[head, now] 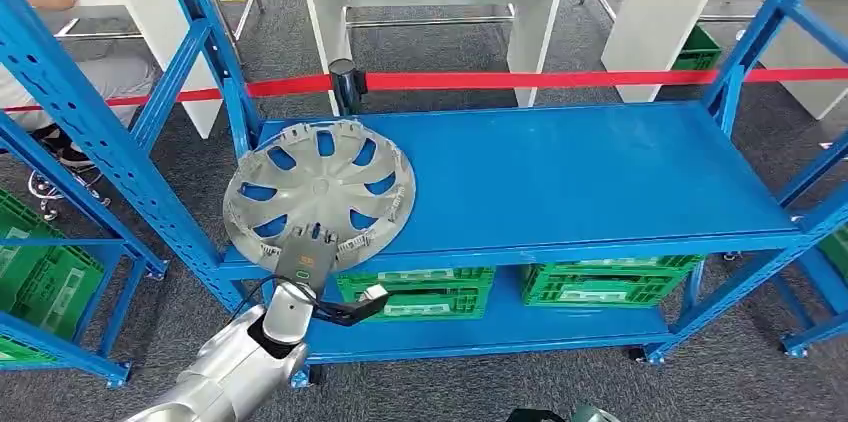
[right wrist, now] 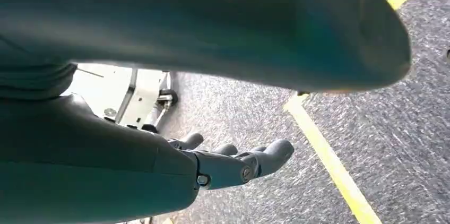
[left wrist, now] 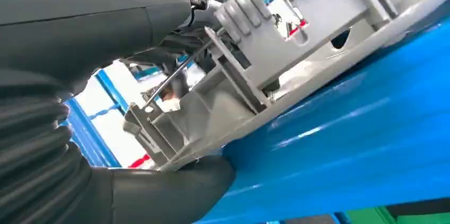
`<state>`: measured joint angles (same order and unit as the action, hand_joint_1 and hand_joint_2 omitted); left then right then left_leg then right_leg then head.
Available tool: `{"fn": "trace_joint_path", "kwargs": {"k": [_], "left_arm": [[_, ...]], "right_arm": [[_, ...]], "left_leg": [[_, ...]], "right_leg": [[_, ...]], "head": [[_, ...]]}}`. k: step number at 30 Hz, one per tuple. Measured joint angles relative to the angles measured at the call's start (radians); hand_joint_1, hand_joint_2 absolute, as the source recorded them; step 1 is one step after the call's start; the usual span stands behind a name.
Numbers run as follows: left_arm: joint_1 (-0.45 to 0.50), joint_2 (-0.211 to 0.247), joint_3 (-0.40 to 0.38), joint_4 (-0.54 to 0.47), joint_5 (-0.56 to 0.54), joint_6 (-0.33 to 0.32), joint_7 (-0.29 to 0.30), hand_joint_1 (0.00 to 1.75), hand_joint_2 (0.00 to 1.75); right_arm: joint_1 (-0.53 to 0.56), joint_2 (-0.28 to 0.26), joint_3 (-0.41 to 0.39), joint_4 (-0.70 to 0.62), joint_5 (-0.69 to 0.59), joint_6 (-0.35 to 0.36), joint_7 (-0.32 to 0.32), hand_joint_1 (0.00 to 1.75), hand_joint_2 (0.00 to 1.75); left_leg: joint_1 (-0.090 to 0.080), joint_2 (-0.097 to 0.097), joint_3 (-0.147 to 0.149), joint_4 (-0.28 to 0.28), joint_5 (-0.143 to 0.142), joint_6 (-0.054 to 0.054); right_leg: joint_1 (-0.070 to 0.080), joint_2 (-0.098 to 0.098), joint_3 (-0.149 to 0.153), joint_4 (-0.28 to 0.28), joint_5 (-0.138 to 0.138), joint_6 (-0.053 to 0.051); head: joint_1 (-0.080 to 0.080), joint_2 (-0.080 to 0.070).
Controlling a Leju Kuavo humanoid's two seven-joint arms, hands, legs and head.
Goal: Take the parts from the cabinet and place them on the table.
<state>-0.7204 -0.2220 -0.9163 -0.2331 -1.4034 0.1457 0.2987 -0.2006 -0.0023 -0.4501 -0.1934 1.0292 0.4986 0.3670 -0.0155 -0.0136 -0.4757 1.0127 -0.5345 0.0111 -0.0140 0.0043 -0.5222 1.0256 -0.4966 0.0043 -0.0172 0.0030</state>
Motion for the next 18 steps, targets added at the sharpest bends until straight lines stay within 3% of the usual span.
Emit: {"fn": "trace_joint_path", "kwargs": {"k": [18], "left_arm": [[-0.001, -0.003, 0.0, -0.009, -0.002, -0.004, -0.008, 1.75, 1.75]], "right_arm": [[-0.013, 0.002, 0.0, 0.0, 0.0, 0.0, 0.001, 0.0, 0.0]], "left_leg": [[0.0, 0.0, 0.004, 0.0, -0.001, 0.0]], "right_leg": [[0.0, 0.0, 0.004, 0.0, -0.001, 0.0]], "head": [[0.0, 0.0]]}}
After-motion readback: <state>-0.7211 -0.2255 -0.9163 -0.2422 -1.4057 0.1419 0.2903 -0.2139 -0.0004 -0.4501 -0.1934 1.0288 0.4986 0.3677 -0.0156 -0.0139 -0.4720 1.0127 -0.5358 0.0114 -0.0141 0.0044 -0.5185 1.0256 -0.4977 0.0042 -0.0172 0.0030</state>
